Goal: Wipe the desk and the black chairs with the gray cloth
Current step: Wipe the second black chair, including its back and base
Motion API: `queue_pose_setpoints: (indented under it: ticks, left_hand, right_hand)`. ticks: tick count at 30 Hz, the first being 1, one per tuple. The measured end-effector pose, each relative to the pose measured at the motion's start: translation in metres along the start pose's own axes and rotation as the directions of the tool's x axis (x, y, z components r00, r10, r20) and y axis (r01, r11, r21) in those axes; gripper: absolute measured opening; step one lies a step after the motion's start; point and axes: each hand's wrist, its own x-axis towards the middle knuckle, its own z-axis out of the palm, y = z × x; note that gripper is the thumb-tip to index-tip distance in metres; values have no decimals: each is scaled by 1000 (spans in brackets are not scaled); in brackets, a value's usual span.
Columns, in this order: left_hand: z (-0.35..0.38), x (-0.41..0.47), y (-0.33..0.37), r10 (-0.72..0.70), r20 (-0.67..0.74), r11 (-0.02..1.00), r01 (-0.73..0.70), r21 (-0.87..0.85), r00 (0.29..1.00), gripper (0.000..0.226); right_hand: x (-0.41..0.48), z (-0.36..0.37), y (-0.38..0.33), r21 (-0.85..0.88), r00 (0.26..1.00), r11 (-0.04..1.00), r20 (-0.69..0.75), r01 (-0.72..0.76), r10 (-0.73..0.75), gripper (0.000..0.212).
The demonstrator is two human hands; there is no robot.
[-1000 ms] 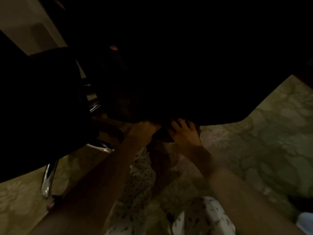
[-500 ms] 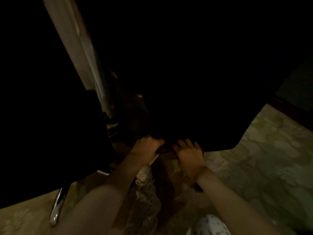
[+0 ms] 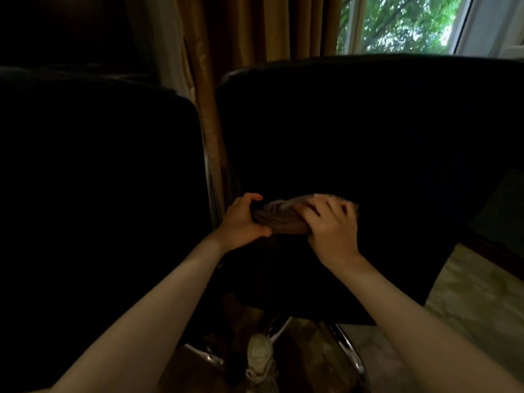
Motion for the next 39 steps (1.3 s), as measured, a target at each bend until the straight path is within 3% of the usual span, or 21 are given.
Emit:
queue_pose_setpoints:
  ticks: [3,5,7,10,14,18,24,32,36,39]
  left_hand:
    - [-12,5,9,22,-238,976,-73,-206,971,97]
    - [-21,7,16,-3,-322,935,-111,-335,947,100]
    - [-34,11,27,-72,-370,894,-105,-436,926,103]
    - [-46,25,37,-242,-389,815,-32,-579,889,103]
    - [-47,36,54,-219,-374,765,-79,-639,901,90]
    - [-47,50,71,-255,-367,655,-119,-746,894,68]
    - [-46,51,56,-209,-343,773,-60,-632,916,105]
    - [-46,22,63,-86,-210,749,-76,-658,974,100]
    - [-45,12,63,-33,-137,785,-60,-617,990,98]
    - [-48,5,66,-31,-95,735,-42,-677,995,90]
  right_hand:
    - [49,-5,1,-39,964,987,-214,153,-158,25]
    - [74,-5,-3,-144,920,952,-251,271,-300,19]
    - [96,0,-9,-233,889,909,-229,345,-396,18]
    - [115,8,-9,-327,881,860,-135,392,-453,40]
    - [111,18,15,-402,832,773,-46,491,-553,35]
    - [111,17,17,-408,844,777,-32,479,-536,35]
    - [101,9,29,-363,851,798,-29,480,-525,37]
    - [85,-9,34,-244,902,898,-144,366,-407,36]
    - [82,-20,26,-206,882,899,-204,386,-425,30]
    - [91,-32,14,-189,882,913,-251,361,-400,28]
